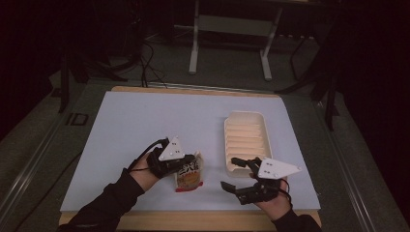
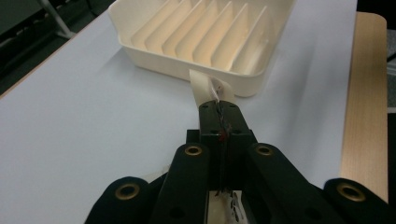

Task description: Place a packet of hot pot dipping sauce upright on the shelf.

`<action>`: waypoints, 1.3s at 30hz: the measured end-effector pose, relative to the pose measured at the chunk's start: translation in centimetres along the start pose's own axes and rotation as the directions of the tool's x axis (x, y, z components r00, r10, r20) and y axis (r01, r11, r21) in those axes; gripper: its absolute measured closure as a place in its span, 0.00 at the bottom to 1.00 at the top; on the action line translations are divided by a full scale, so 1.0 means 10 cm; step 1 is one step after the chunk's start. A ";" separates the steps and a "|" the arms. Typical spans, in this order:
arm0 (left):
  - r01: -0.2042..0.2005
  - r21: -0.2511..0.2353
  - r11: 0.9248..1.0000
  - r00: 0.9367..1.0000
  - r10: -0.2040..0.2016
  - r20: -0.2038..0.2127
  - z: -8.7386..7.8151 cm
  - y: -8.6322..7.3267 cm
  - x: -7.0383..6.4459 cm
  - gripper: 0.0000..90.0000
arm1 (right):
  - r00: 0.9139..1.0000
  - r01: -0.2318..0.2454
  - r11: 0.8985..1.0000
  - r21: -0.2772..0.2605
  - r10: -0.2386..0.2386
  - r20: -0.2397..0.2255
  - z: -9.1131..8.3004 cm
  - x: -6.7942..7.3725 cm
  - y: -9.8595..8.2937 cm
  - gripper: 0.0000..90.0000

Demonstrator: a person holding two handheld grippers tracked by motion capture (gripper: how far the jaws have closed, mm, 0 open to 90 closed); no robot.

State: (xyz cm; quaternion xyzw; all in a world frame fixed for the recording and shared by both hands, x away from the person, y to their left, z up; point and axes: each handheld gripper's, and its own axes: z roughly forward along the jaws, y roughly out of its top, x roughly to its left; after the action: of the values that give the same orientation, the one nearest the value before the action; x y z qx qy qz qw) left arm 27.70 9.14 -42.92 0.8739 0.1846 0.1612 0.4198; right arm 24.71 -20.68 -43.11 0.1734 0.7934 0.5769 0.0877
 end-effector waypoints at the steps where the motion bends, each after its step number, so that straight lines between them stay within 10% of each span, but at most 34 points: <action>1: 0.004 -0.004 1.000 1.000 -0.004 0.007 -0.01 0.00 -0.02 1.00 | 1.000 -0.002 1.000 0.012 0.002 -0.024 0.13 -0.03 0.02 0.30; 9: -0.045 -0.002 0.999 0.999 0.045 0.024 -0.05 0.04 -0.16 0.99 | 0.995 -0.037 0.990 0.133 0.048 -0.083 0.62 -0.17 0.02 0.46; 22: -0.025 -0.035 0.999 0.998 0.027 0.057 -0.07 0.00 -0.19 0.94 | 0.987 0.023 0.974 0.224 0.013 -0.160 0.91 -0.24 -0.02 0.81; 24: -0.019 -0.050 0.999 0.998 0.022 0.055 -0.06 -0.03 -0.19 0.81 | 0.981 0.024 0.975 0.222 0.020 -0.193 0.90 -0.29 -0.03 0.96; 29: -0.028 -0.110 0.994 0.995 0.038 0.089 -0.08 -0.04 -0.22 0.62 | 0.969 0.047 0.969 0.244 0.015 -0.246 0.90 -0.29 -0.01 0.99; 35: 0.055 -0.172 0.983 0.993 -0.036 0.112 -0.16 -0.01 -0.17 0.27 | 0.965 0.078 0.964 0.254 -0.009 -0.263 0.91 -0.24 0.07 0.99; 39: 0.099 -0.273 0.957 0.990 -0.066 0.126 -0.36 -0.01 -0.14 0.12 | 0.963 0.086 0.968 0.235 -0.021 -0.268 0.86 -0.21 0.21 1.00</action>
State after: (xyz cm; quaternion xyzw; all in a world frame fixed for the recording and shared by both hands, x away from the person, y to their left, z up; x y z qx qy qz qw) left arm 24.84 10.99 -41.05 0.8056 0.1718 0.1169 0.5548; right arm 29.93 -13.28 -44.03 0.0831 0.8673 0.4902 -0.0249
